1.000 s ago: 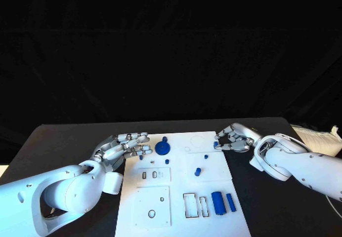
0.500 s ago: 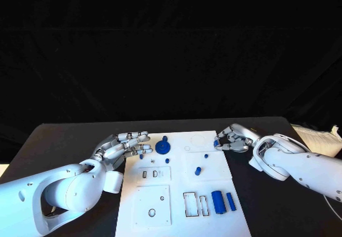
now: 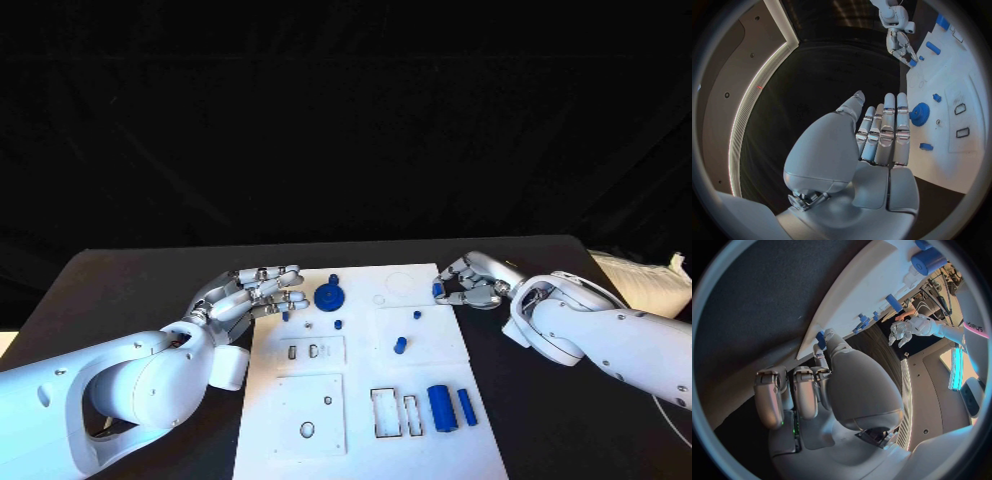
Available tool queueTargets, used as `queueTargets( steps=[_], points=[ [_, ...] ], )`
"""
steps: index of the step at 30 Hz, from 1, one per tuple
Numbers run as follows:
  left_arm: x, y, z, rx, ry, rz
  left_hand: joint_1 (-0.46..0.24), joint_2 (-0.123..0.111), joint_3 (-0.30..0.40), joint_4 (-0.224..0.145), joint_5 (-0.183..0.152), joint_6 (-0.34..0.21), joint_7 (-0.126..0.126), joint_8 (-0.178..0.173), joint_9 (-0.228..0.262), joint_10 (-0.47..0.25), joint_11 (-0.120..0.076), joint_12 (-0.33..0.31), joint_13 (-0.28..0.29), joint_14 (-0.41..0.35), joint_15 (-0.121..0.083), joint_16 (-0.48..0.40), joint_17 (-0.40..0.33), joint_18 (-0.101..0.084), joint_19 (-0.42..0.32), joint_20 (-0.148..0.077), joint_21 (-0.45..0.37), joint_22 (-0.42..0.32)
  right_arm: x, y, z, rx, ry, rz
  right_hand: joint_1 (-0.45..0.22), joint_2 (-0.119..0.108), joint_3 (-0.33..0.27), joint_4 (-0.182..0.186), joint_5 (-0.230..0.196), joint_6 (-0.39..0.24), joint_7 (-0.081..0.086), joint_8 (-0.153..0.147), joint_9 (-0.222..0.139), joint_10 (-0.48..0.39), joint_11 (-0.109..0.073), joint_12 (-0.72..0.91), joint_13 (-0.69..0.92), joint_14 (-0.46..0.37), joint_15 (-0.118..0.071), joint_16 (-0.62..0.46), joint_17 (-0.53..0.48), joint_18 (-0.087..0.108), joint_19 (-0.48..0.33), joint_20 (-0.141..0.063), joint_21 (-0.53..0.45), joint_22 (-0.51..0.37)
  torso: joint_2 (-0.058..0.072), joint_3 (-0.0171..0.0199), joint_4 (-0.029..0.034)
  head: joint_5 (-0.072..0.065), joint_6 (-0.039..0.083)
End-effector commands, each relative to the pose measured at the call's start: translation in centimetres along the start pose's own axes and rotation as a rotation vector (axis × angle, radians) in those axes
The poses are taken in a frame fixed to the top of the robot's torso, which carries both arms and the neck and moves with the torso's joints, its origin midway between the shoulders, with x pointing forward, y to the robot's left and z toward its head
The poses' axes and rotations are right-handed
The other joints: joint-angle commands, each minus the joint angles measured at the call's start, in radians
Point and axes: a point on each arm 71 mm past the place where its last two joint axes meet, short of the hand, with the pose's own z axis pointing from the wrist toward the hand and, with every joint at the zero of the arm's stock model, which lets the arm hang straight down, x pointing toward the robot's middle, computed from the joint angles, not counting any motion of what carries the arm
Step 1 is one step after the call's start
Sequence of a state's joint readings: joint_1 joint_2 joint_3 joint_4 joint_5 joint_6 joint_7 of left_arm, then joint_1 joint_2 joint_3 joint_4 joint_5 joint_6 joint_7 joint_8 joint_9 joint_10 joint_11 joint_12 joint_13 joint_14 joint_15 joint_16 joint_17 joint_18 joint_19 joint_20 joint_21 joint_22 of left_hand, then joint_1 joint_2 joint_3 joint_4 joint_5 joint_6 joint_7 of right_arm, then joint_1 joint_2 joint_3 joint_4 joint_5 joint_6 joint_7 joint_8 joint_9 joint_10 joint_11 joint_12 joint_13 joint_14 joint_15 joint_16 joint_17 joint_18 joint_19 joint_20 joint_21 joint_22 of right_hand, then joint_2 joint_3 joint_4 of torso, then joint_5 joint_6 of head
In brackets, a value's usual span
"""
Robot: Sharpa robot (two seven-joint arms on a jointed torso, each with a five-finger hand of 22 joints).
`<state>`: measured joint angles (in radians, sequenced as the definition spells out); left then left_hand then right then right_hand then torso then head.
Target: Assemble the parts on the task board
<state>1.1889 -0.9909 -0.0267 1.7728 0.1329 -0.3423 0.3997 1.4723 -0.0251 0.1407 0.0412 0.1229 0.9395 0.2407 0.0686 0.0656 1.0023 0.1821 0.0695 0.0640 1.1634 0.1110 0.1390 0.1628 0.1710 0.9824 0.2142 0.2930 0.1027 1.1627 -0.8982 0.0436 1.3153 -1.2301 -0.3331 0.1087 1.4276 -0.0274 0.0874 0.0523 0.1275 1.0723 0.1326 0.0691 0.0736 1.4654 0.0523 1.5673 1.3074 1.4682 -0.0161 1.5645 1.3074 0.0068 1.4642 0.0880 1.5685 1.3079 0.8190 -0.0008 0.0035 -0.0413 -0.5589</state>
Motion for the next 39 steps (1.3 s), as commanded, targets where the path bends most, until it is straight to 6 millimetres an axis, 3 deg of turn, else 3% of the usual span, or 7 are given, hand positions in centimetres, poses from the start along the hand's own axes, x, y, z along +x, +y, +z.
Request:
queueTargets(
  steps=[1,17,23,31,39],
  points=[
    [0.3,0.0,0.0,0.005,0.02,-0.01,0.0,0.005,-0.001,-0.005,-0.005,0.0,0.002,0.0,0.001,0.002,-0.002,0.004,-0.001,0.0,0.004,-0.003,0.002,0.009,-0.006,0.002,-0.004,-0.001,0.2,0.1,0.0,-0.004,0.016,-0.008,-0.003,0.009,0.004,0.0,-0.004,0.008,0.0,0.003,0.001,0.105,-0.003,0.003,0.263,0.103,-0.004,0.006,0.263,-0.007,0.107,0.001,0.002,0.263,0.0,0.0002,0.0003,0.0,-0.002],
    [0.3,0.0,0.1,0.002,0.022,-0.011,-0.001,0.005,0.0,-0.005,-0.005,-0.001,0.002,0.0,0.0,0.001,-0.002,0.003,-0.001,0.001,0.004,-0.004,0.002,0.009,-0.006,0.002,-0.004,-0.001,0.3,0.1,0.3,0.001,0.008,-0.005,-0.011,0.02,0.014,-0.001,-0.005,0.022,-0.005,0.005,0.002,0.105,-0.007,0.003,0.263,0.103,-0.007,0.006,0.263,-0.007,0.107,-0.002,0.002,0.263,0.0,-0.0006,0.001,0.001,-0.003],
    [0.3,0.0,0.1,0.001,0.023,-0.011,-0.001,0.005,0.0,-0.005,-0.005,-0.001,0.002,0.0,0.0,0.001,-0.002,0.003,-0.001,0.001,0.004,-0.004,0.002,0.009,-0.006,0.002,-0.004,-0.001,0.2,0.0,0.4,0.003,-0.003,-0.006,-0.01,0.033,0.03,-0.008,-0.005,0.053,-0.018,0.016,0.007,0.105,-0.018,0.003,0.263,0.103,-0.015,0.006,0.263,-0.007,0.107,-0.008,0.002,0.263,0.0,0.0005,-0.0009,0.003,-0.004],
    [0.3,0.0,0.1,0.0,0.022,-0.011,-0.001,0.005,0.0,-0.005,-0.005,-0.001,0.002,0.0,0.0,0.001,-0.002,0.003,-0.001,0.001,0.004,-0.004,0.002,0.009,-0.006,0.002,-0.004,-0.001,0.1,0.3,0.4,-0.012,-0.03,-0.007,-0.002,0.05,0.059,-0.034,-0.008,0.134,-0.057,0.051,0.03,0.105,-0.051,0.003,0.263,0.103,-0.043,0.006,0.263,-0.007,0.107,-0.032,0.002,0.263,0.0,0.0009,0.0,0.002,-0.005],
    [0.3,0.0,0.1,0.001,0.02,-0.01,-0.002,0.005,0.0,-0.006,-0.005,-0.002,0.002,0.0,0.0,0.0,-0.001,0.003,-0.001,0.001,0.004,-0.005,0.002,0.009,-0.006,0.002,-0.004,-0.002,0.1,1.8,0.5,-0.035,-0.062,0.012,-0.014,0.049,0.061,-0.037,-0.015,0.142,-0.064,0.054,0.035,0.105,-0.058,0.003,0.263,0.103,-0.05,0.006,0.263,-0.007,0.107,-0.04,0.002,0.263,-0.003,0.0001,0.0021,0.002,-0.003]
  ],
)
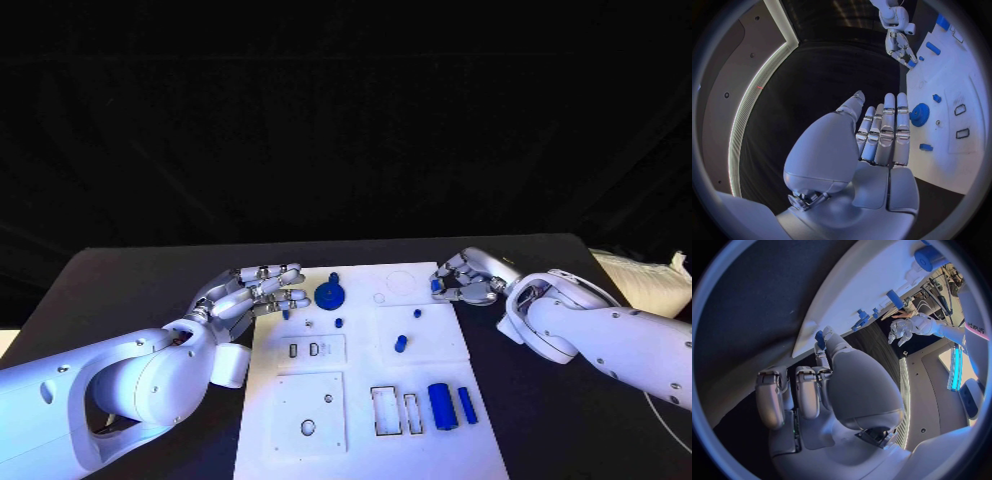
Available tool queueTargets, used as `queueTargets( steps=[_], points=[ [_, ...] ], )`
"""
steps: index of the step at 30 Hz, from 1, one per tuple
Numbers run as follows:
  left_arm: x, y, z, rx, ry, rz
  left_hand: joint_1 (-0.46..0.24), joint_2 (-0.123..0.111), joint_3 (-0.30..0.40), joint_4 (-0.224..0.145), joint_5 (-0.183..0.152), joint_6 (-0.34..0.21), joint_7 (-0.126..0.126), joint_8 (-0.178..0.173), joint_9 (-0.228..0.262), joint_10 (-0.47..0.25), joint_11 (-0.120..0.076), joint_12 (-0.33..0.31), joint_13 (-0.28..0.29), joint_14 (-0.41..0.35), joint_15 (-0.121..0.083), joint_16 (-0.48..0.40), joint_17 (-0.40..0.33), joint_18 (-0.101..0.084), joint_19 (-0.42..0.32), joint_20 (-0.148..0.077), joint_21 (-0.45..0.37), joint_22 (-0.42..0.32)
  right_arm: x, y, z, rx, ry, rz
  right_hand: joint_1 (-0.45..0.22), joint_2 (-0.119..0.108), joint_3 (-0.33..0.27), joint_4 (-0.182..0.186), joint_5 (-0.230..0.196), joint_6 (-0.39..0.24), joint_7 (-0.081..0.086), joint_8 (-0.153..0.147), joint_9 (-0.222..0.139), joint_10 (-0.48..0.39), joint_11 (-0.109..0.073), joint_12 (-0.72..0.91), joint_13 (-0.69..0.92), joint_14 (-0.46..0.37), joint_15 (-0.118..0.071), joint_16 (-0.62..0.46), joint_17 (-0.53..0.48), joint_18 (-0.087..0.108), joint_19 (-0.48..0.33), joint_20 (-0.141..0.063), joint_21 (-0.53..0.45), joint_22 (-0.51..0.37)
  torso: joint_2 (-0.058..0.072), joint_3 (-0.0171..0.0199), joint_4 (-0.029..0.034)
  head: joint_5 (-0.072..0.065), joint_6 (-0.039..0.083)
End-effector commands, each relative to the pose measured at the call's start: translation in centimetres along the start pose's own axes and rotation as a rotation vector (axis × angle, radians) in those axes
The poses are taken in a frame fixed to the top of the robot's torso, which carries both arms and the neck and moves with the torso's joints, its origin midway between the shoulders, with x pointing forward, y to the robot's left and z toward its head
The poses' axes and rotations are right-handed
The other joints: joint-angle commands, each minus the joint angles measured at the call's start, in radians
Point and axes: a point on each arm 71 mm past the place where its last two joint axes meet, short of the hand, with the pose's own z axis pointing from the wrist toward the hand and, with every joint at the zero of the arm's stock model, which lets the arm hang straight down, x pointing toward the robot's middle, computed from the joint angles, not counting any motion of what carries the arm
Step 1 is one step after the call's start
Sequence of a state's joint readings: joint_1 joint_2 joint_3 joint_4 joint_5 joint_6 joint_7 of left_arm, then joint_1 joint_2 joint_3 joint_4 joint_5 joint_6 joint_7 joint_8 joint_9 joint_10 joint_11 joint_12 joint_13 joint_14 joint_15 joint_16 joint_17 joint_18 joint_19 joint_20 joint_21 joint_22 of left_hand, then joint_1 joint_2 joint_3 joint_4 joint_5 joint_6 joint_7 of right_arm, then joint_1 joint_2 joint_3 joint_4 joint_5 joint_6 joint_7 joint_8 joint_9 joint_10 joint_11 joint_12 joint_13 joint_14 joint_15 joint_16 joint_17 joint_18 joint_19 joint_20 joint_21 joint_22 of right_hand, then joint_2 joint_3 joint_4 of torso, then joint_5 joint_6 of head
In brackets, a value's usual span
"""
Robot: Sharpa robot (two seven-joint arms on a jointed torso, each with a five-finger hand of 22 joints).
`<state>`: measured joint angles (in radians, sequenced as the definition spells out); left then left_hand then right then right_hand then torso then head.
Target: Assemble the parts on the task board
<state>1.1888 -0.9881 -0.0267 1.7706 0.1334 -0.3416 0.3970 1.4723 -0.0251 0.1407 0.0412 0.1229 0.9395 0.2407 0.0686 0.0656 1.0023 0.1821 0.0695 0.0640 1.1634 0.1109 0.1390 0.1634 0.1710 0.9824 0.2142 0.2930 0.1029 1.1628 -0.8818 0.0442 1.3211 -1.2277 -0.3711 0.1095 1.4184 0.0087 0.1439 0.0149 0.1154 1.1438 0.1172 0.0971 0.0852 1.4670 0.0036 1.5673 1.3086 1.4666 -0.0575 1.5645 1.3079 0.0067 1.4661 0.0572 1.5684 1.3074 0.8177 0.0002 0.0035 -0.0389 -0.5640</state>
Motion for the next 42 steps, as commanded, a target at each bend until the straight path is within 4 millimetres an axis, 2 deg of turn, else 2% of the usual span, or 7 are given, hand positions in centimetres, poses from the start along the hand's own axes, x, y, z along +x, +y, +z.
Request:
queueTargets(
  steps=[1,9,12,19,26,35,42],
  points=[
    [0.3,0.0,0.0,0.005,0.023,-0.011,-0.002,0.005,0.001,-0.006,-0.005,-0.002,0.002,-0.001,0.0,0.0,-0.001,0.003,-0.001,0.001,0.004,-0.005,0.001,0.009,-0.007,0.002,-0.004,-0.002,-0.1,1.3,0.1,-0.023,-0.026,0.007,-0.008,0.013,0.004,0.001,-0.003,0.071,-0.049,0.026,0.024,0.104,-0.01,0.003,0.262,0.104,-0.009,0.006,0.263,-0.007,0.105,-0.01,0.002,0.263,-0.002,-0.0015,0.0026,-0.001,0.0],
    [0.5,-0.1,0.1,0.023,0.062,-0.028,0.0,0.0,0.002,-0.013,-0.005,-0.006,0.001,-0.002,-0.001,-0.004,-0.001,0.002,-0.001,-0.001,0.005,-0.009,0.002,0.009,-0.009,0.003,-0.005,-0.003,1.0,4.9,0.2,-0.094,0.016,-0.007,-0.026,0.016,0.007,0.005,0.016,0.068,-0.05,0.023,0.026,0.104,-0.012,0.003,0.262,0.104,-0.012,0.006,0.263,-0.007,0.105,-0.015,0.002,0.263,-0.016,-0.0094,0.0068,0.006,-0.014],
    [0.3,-0.1,0.2,0.025,0.06,-0.027,0.0,0.001,0.003,-0.014,-0.004,-0.006,0.001,-0.002,0.0,-0.004,-0.001,0.002,-0.001,-0.001,0.005,-0.009,0.002,0.009,-0.009,0.003,-0.005,-0.003,1.8,6.8,0.4,-0.12,0.025,-0.026,-0.034,0.018,0.011,0.005,0.03,0.066,-0.05,0.021,0.028,0.104,-0.012,0.003,0.262,0.104,-0.013,0.006,0.263,-0.007,0.105,-0.016,0.002,0.263,-0.024,-0.0127,0.0086,0.024,-0.024],
    [-0.9,-0.2,0.5,0.036,0.032,-0.017,0.0,0.003,0.004,-0.014,-0.004,-0.005,0.001,-0.002,0.0,-0.003,-0.002,0.003,-0.001,-0.001,0.005,-0.01,0.002,0.009,-0.009,0.003,-0.005,-0.003,4.7,11.3,0.9,-0.193,0.068,-0.061,-0.055,0.019,0.011,0.013,0.026,0.062,-0.048,0.017,0.029,0.104,-0.011,0.003,0.262,0.104,-0.013,0.006,0.263,-0.007,0.105,-0.017,0.002,0.263,-0.038,-0.0218,0.0197,0.035,-0.053],
    [-1.8,-0.3,0.8,0.046,0.017,-0.011,-0.003,0.005,0.008,-0.016,-0.004,0.001,-0.002,0.002,0.001,0.005,-0.004,0.007,0.0,0.0,0.004,-0.012,0.003,0.009,-0.01,0.003,-0.005,-0.004,8.2,14.1,0.9,-0.247,0.112,-0.085,-0.069,0.018,0.01,0.018,0.015,0.057,-0.046,0.012,0.028,0.104,-0.009,0.003,0.262,0.104,-0.011,0.006,0.263,-0.007,0.105,-0.016,0.002,0.263,-0.048,-0.031,0.0244,0.043,-0.069],
    [-1.9,-0.3,0.8,0.044,0.012,-0.009,-0.004,0.006,0.009,-0.016,-0.004,0.002,-0.003,0.002,0.001,0.006,-0.004,0.007,0.0,0.0,0.003,-0.013,0.003,0.01,-0.01,0.003,-0.005,-0.004,11.7,15.8,1.0,-0.271,0.164,-0.121,-0.074,0.018,0.01,0.019,0.011,0.056,-0.046,0.011,0.028,0.104,-0.009,0.003,0.262,0.104,-0.011,0.006,0.263,-0.007,0.105,-0.016,0.002,0.263,-0.05,-0.034,0.026,0.047,-0.082],
    [-1.8,-0.3,0.8,0.04,0.014,-0.01,-0.004,0.006,0.009,-0.016,-0.004,0.003,-0.003,0.002,0.001,0.007,-0.004,0.008,0.0,0.001,0.003,-0.013,0.003,0.01,-0.01,0.003,-0.005,-0.004,13.0,15.9,1.2,-0.257,0.192,-0.142,-0.078,0.017,0.01,0.021,0.008,0.055,-0.045,0.009,0.028,0.104,-0.008,0.003,0.262,0.104,-0.011,0.006,0.263,-0.007,0.105,-0.016,0.002,0.263,-0.049,-0.0312,0.0255,0.048,-0.084]
  ],
)
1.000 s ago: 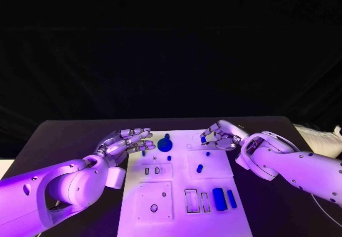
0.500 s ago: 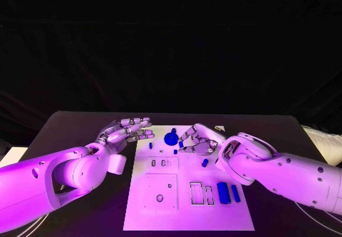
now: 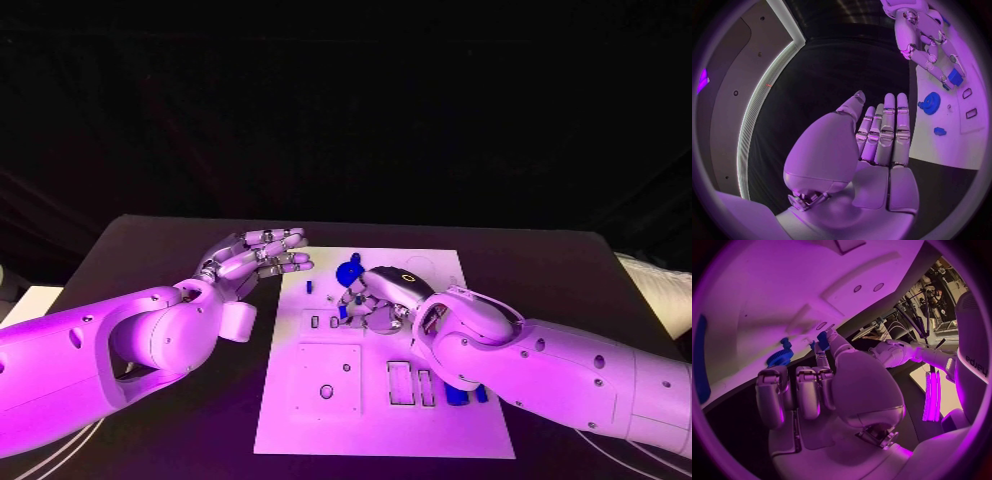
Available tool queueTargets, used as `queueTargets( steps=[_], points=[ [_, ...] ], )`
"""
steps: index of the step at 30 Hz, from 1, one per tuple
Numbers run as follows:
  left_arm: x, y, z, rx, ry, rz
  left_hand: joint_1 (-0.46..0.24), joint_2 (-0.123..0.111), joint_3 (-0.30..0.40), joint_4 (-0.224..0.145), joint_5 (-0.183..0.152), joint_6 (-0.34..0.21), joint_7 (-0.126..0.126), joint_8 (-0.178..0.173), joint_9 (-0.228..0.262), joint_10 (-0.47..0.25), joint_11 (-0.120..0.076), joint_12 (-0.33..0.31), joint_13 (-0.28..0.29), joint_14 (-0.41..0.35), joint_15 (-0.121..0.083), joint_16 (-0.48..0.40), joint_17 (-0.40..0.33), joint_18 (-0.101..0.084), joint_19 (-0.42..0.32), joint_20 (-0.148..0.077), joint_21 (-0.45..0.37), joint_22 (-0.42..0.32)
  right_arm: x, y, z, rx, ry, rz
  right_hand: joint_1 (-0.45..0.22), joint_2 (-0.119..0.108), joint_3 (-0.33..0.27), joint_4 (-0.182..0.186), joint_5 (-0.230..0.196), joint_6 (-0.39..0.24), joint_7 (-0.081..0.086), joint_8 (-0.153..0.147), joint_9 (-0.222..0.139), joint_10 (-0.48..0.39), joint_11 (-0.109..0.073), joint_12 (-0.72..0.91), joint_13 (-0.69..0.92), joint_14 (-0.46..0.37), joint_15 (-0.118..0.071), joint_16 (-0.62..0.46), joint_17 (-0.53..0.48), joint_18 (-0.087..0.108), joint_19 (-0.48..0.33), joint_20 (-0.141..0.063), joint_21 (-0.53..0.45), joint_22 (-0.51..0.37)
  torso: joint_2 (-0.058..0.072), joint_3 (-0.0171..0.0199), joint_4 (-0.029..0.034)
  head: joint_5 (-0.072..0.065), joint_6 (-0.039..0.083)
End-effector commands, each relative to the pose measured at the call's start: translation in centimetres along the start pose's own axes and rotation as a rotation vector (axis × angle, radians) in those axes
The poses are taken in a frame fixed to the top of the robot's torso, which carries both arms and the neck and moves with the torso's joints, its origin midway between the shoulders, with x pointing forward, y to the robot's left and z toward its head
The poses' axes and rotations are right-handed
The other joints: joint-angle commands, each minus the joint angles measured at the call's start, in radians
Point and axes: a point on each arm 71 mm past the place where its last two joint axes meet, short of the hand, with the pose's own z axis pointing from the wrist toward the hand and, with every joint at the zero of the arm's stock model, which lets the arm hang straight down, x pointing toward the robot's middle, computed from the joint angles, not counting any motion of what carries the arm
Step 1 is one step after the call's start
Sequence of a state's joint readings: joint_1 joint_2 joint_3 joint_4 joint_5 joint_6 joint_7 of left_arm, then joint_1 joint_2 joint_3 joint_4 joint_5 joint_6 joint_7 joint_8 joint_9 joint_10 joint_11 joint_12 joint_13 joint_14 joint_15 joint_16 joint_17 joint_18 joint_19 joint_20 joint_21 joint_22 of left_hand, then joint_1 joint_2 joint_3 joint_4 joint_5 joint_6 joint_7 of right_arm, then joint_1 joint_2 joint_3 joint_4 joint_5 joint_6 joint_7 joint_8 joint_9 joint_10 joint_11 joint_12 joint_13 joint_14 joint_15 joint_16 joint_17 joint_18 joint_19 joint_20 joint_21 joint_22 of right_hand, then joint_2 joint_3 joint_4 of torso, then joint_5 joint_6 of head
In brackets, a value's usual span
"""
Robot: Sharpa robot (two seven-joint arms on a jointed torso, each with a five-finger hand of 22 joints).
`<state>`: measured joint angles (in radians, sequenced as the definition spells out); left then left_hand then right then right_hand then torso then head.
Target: Assemble the parts on the task board
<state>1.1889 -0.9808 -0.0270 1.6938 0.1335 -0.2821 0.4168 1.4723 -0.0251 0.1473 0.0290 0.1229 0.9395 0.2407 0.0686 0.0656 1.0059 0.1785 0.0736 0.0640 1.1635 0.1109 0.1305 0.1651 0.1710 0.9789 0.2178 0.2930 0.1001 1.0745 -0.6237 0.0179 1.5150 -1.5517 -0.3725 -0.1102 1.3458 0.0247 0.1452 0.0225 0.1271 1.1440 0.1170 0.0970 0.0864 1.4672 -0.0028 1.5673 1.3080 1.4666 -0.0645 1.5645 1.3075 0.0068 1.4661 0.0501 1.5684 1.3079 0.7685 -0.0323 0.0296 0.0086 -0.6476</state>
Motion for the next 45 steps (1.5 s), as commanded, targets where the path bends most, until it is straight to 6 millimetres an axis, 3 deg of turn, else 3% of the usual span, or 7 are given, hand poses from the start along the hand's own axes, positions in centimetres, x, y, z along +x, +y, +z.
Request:
queueTargets(
  steps=[1,8,20,32,39,45],
  points=[
    [0.4,-0.1,0.0,0.011,0.024,-0.011,-0.004,0.006,0.002,-0.004,-0.004,0.003,-0.003,0.002,0.001,0.003,-0.001,0.004,0.0,0.001,0.003,-0.004,0.002,0.01,-0.007,-0.001,-0.005,-0.001,0.4,-0.1,0.1,0.02,0.028,-0.052,-0.006,0.001,0.009,0.013,-0.004,0.055,-0.045,0.009,0.027,0.104,-0.002,0.003,0.263,0.104,-0.004,0.006,0.263,-0.007,0.105,-0.009,0.002,0.263,0.001,0.0014,-0.0008,0.001,0.0],
    [0.4,-0.1,0.0,0.009,0.024,-0.012,-0.005,0.006,0.002,-0.004,-0.004,0.003,-0.002,0.002,0.001,0.003,-0.001,0.004,0.0,0.001,0.003,-0.005,0.002,0.01,-0.007,-0.001,-0.005,-0.001,1.0,-0.1,0.3,0.028,0.053,-0.065,-0.007,0.001,0.008,0.014,-0.004,0.055,-0.045,0.009,0.027,0.104,-0.002,0.003,0.263,0.104,-0.004,0.006,0.263,-0.007,0.105,-0.009,0.002,0.263,0.002,0.0033,-0.0012,0.005,-0.004],
    [0.4,-0.1,0.0,0.007,0.024,-0.011,-0.005,0.006,0.002,-0.004,-0.004,0.003,-0.002,0.002,0.001,0.003,-0.001,0.004,0.0,0.001,0.003,-0.005,0.002,0.01,-0.007,-0.001,-0.005,-0.001,1.4,-0.6,0.2,0.055,0.088,-0.095,-0.013,-0.005,0.006,0.014,-0.006,0.052,-0.043,0.006,0.027,0.104,0.0,0.003,0.263,0.104,-0.003,0.006,0.263,-0.007,0.105,-0.008,0.002,0.263,0.002,0.0034,-0.0017,0.005,-0.006],
    [0.4,0.0,0.0,0.005,0.024,-0.012,-0.006,0.006,0.003,-0.004,-0.005,0.003,-0.002,0.002,0.001,0.003,0.0,0.003,0.0,0.001,0.003,-0.005,0.002,0.01,-0.007,-0.001,-0.005,-0.001,1.5,-0.4,0.1,0.07,0.105,-0.127,-0.046,-0.054,-0.013,0.018,-0.023,-0.011,-0.011,-0.035,0.01,0.104,0.026,0.003,0.263,0.104,0.018,0.006,0.262,-0.007,0.105,0.007,0.002,0.263,0.001,0.0021,-0.0018,0.004,-0.011],
    [0.4,0.0,0.0,0.004,0.023,-0.011,-0.006,0.006,0.003,-0.004,-0.005,0.003,-0.002,0.002,0.001,0.003,0.0,0.003,0.0,0.001,0.003,-0.005,0.002,0.01,-0.007,-0.001,-0.005,-0.001,1.6,-0.3,0.1,0.072,0.11,-0.134,-0.069,-0.09,-0.034,0.026,-0.002,-0.059,0.009,-0.036,-0.005,0.1,0.044,-0.006,0.259,0.102,0.034,0.001,0.253,-0.007,0.105,0.024,0.002,0.263,0.002,0.0024,-0.001,0.005,-0.011],
    [0.4,0.0,0.0,0.003,0.023,-0.011,-0.008,0.006,0.003,-0.004,-0.005,0.002,-0.001,0.002,0.001,0.002,0.0,0.003,-0.001,0.001,0.003,-0.005,0.002,0.01,-0.007,-0.001,-0.004,-0.001,1.5,-0.2,0.1,0.074,0.093,-0.138,-0.081,-0.099,-0.047,0.035,-0.003,-0.078,0.014,-0.036,-0.01,0.093,0.049,-0.026,0.252,0.102,0.039,0.001,0.252,-0.007,0.105,0.03,0.002,0.263,0.002,0.0019,-0.001,0.004,-0.01]
  ],
)
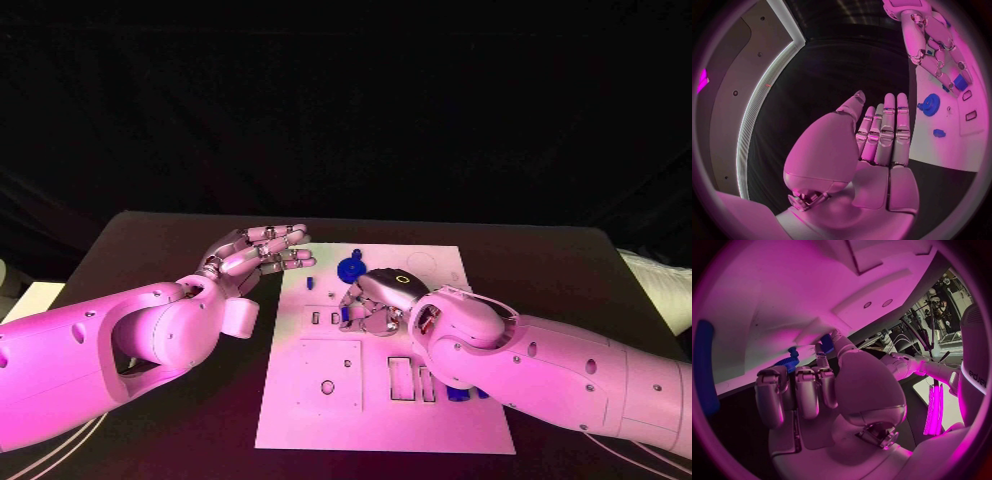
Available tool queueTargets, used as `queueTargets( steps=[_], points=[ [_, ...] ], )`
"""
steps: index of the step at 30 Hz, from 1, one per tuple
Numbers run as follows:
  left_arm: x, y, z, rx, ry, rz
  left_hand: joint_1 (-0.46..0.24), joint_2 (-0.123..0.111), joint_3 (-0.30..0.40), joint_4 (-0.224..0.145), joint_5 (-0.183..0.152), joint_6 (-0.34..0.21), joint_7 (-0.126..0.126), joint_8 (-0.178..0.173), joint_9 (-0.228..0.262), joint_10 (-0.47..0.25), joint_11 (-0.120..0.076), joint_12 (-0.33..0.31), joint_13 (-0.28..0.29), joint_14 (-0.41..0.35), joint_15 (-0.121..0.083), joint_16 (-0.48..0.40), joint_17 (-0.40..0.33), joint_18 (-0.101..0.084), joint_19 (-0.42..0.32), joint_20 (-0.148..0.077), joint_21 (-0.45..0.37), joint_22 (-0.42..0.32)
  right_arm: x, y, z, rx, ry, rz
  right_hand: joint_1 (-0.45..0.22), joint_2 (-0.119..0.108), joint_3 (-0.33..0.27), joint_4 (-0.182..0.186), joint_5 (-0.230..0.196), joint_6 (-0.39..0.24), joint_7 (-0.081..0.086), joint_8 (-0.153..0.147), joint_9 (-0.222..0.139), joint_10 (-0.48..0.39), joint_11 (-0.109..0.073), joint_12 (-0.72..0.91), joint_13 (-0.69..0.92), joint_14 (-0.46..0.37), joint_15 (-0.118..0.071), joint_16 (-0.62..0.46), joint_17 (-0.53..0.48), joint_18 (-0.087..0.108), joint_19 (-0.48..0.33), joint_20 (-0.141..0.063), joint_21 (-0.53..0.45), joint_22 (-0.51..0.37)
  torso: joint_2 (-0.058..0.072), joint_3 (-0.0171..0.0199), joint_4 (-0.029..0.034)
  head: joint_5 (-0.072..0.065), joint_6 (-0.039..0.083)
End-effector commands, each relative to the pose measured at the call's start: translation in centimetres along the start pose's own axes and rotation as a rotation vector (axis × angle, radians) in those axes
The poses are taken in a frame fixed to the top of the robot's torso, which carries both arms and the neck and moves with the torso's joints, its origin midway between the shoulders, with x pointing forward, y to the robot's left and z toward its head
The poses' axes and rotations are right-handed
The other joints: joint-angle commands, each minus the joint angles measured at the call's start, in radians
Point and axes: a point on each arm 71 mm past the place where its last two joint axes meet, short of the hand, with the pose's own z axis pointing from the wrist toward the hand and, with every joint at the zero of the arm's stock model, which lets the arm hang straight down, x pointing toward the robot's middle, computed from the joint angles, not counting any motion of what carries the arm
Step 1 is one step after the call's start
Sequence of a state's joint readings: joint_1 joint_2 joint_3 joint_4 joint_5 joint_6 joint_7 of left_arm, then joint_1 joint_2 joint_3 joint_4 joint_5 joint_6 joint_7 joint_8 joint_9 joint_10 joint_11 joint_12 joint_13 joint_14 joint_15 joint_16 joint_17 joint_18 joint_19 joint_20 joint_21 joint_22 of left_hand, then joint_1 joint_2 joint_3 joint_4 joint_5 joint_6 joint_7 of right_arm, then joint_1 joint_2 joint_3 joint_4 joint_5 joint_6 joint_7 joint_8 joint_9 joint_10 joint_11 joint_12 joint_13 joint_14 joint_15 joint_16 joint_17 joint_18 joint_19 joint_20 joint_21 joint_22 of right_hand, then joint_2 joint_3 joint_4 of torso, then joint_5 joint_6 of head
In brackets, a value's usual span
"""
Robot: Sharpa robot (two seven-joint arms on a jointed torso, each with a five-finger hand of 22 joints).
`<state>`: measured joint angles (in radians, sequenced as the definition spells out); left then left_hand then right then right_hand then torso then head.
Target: Assemble the parts on the task board
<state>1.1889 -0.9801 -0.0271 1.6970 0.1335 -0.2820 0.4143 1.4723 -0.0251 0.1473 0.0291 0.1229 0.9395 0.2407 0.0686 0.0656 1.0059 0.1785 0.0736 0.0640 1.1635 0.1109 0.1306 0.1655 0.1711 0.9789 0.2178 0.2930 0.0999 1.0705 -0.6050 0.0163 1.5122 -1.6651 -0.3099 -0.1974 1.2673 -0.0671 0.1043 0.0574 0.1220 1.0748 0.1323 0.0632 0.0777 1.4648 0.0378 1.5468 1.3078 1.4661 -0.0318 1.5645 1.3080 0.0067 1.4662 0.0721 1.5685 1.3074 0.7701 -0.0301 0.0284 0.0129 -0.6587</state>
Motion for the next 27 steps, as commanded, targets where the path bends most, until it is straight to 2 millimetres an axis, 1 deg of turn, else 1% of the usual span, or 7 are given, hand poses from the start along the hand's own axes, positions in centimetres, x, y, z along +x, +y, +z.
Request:
queueTargets(
  steps=[1,16,19,23,25,26,27],
  points=[
    [0.3,0.0,0.0,0.006,0.02,-0.01,-0.008,0.006,0.003,-0.004,-0.005,0.002,-0.001,0.002,0.001,0.002,0.0,0.003,-0.001,0.001,0.003,-0.005,0.002,0.01,-0.007,-0.001,-0.004,-0.001,0.8,-0.5,-0.2,0.039,0.041,-0.03,-0.005,-0.009,-0.009,0.003,0.001,-0.012,-0.001,-0.002,-0.002,0.093,0.009,-0.01,0.25,0.102,0.008,0.001,0.252,-0.007,0.105,0.009,0.002,0.263,0.0,-0.0001,0.0004,0.0,0.001],
    [0.2,0.1,0.1,-0.008,0.018,-0.005,-0.014,0.006,0.006,-0.006,-0.005,0.014,-0.006,0.006,0.002,0.014,-0.005,0.008,0.0,0.019,-0.003,0.0,0.007,0.012,0.003,-0.004,0.003,0.001,-0.6,0.5,-0.7,-0.038,-0.17,0.047,-0.041,-0.042,-0.057,0.069,-0.021,-0.039,0.004,0.0,-0.005,0.08,0.014,-0.044,0.238,0.102,0.012,0.0,0.25,-0.007,0.105,0.015,0.002,0.263,0.0,0.0014,0.0005,-0.002,0.004],
    [0.1,0.1,0.2,-0.014,0.018,0.017,-0.028,0.004,0.01,-0.007,-0.006,0.043,-0.024,0.015,0.004,0.057,-0.024,0.023,0.002,0.084,-0.027,0.03,0.029,0.014,0.049,-0.024,0.035,0.014,-1.1,1.0,-1.1,-0.098,-0.198,0.103,-0.04,-0.065,-0.09,0.1,0.03,-0.068,0.011,0.0,-0.008,0.072,0.02,-0.065,0.229,0.102,0.017,0.0,0.249,-0.006,0.103,0.018,0.001,0.261,0.0,0.0023,0.0005,0.0,0.007],
    [-0.2,0.3,0.3,-0.037,0.007,0.068,-0.062,0.001,0.015,0.011,-0.006,0.096,-0.068,0.028,0.005,0.204,-0.084,0.065,0.013,0.31,-0.095,0.172,0.123,0.016,0.206,-0.091,0.152,0.069,-2.1,1.4,-1.9,-0.192,-0.203,0.204,-0.024,-0.06,-0.109,0.118,0.032,-0.075,0.013,0.0,-0.007,0.065,0.023,-0.082,0.222,0.1,0.02,-0.003,0.243,-0.004,0.1,0.021,-0.003,0.255,-0.002,0.0014,-0.0007,0.002,0.009],
    [-0.3,0.5,0.4,-0.053,0.002,0.102,-0.078,-0.014,0.025,0.022,-0.005,0.121,-0.1,0.029,0.004,0.272,-0.118,0.07,0.018,0.347,-0.13,0.379,0.272,0.011,0.303,-0.129,0.239,0.114,-2.8,1.4,-2.3,-0.225,-0.201,0.243,-0.011,-0.057,-0.116,0.121,0.023,-0.08,0.015,-0.001,-0.007,0.06,0.024,-0.093,0.218,0.1,0.021,-0.005,0.241,-0.004,0.098,0.022,-0.005,0.252,-0.003,0.0012,-0.0011,0.003,0.01],
    [-0.3,0.6,0.5,-0.063,-0.001,0.123,-0.081,-0.016,0.028,0.024,-0.006,0.125,-0.104,0.028,0.004,0.31,-0.123,0.084,0.026,0.36,-0.137,0.567,0.453,0.011,0.315,-0.135,0.257,0.124,-3.2,1.3,-2.6,-0.238,-0.199,0.261,-0.006,-0.055,-0.119,0.122,0.021,-0.082,0.016,-0.001,-0.007,0.058,0.025,-0.096,0.217,0.099,0.021,-0.006,0.238,-0.003,0.097,0.023,-0.006,0.25,-0.002,0.0014,-0.0009,0.004,0.01],
    [-0.3,0.7,0.6,-0.08,-0.002,0.155,-0.087,-0.021,0.043,0.031,-0.004,0.146,-0.119,0.028,0.005,0.356,-0.136,0.097,0.044,0.368,-0.153,0.917,0.786,0.01,0.353,-0.153,0.322,0.163,-3.9,1.1,-3.1,-0.248,-0.193,0.288,0.002,-0.054,-0.123,0.123,0.02,-0.084,0.016,-0.001,-0.007,0.054,0.025,-0.106,0.213,0.097,0.022,-0.01,0.231,-0.001,0.093,0.023,-0.009,0.243,-0.004,0.0019,-0.0009,0.004,0.01]
  ],
)
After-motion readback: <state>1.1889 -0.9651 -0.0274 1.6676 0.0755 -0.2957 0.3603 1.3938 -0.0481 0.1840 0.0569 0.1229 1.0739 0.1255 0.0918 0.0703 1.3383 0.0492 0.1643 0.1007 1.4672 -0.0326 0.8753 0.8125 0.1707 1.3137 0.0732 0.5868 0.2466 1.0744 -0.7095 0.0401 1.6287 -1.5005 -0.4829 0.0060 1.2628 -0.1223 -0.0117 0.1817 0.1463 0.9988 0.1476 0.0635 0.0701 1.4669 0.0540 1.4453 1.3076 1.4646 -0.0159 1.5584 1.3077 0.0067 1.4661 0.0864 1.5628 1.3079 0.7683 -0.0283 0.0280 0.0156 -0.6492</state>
